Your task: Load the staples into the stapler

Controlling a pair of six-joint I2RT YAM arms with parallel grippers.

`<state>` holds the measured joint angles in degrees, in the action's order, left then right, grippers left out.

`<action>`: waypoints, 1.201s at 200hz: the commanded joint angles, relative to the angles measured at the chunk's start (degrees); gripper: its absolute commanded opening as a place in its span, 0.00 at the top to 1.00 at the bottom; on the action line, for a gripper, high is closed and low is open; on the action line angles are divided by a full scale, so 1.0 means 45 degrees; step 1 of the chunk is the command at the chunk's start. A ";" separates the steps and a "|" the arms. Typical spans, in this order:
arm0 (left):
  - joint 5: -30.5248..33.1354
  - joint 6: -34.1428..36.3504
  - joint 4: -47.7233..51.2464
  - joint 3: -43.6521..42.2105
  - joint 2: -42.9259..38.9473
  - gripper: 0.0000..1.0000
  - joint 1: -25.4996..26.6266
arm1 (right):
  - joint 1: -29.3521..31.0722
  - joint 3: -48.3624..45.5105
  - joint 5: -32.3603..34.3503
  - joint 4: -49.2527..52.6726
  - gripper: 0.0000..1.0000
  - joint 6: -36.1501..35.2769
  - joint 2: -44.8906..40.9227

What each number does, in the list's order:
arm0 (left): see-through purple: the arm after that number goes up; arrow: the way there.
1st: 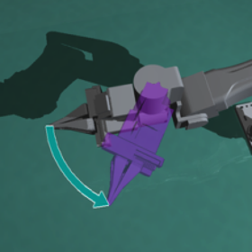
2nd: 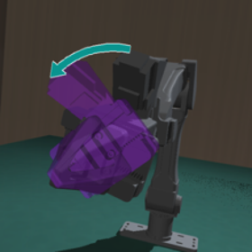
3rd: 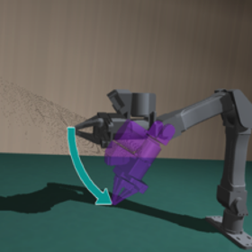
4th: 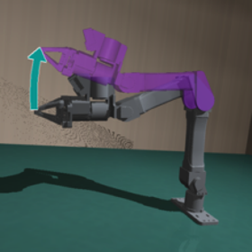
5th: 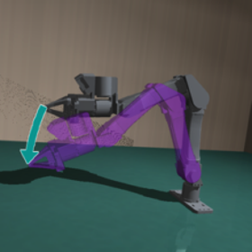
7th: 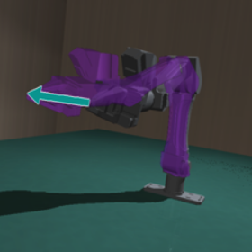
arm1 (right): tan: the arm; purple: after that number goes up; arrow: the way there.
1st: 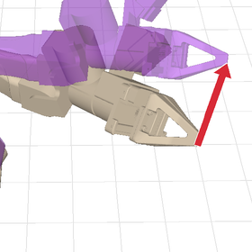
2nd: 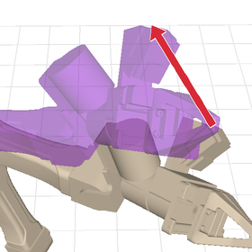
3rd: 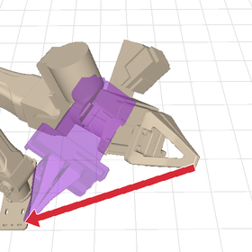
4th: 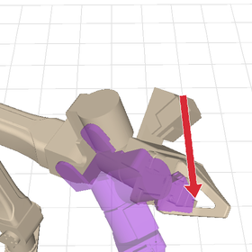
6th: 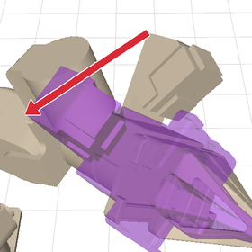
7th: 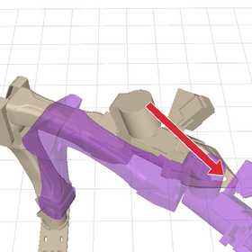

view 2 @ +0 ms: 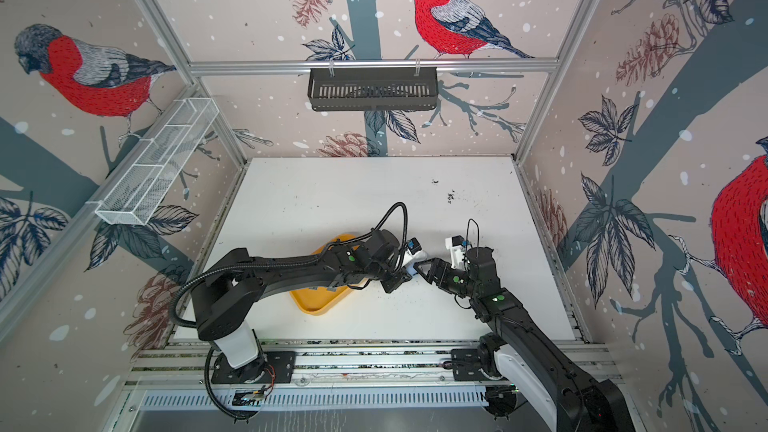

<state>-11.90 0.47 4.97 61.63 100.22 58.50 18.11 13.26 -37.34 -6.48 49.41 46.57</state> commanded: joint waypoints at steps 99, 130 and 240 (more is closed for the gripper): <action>-0.0558 -0.0183 -0.0920 -0.0184 -0.0345 0.86 0.0027 | 0.0458 0.0238 0.0216 -0.2165 0.48 0.0856 0.1176; -0.0558 -0.0182 -0.0890 -0.0195 -0.0254 0.85 0.0071 | 0.0458 0.0257 0.0330 -0.2057 0.64 0.0754 0.1261; -0.0407 -0.0139 -0.0705 -0.0256 0.0122 0.84 0.0086 | 0.0156 0.0647 0.1754 0.0113 0.30 -0.0273 0.0735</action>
<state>-13.52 -1.04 2.63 60.77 100.07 58.78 19.64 14.57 -34.44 -11.53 51.75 50.70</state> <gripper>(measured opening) 0.249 0.687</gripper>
